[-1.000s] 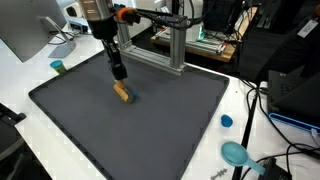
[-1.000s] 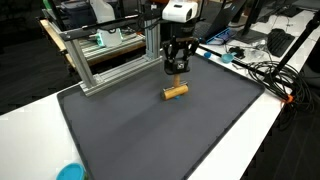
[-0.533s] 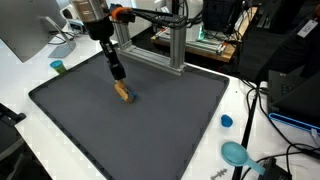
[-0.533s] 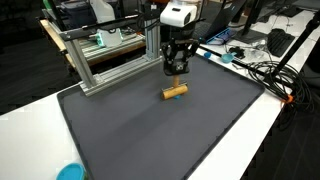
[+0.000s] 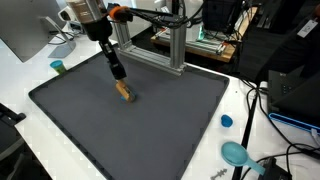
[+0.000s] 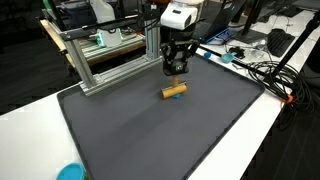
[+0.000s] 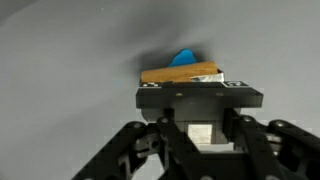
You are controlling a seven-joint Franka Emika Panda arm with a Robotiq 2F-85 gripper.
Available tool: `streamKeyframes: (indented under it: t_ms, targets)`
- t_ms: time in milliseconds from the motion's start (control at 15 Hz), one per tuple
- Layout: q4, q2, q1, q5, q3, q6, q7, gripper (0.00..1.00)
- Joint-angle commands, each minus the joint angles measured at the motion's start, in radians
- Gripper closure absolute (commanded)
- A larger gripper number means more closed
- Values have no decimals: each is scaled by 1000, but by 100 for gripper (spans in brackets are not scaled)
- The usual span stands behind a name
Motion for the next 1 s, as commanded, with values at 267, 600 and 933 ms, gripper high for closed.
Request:
streamKeyframes:
  t_ms: [267,600,933]
  targets:
    - [-6,57,5,8,1,-113,-18,78]
    - [15,72,6,6,3,-209,-16,78]
    - [1,-7,21,2,14,-266,-38,78]
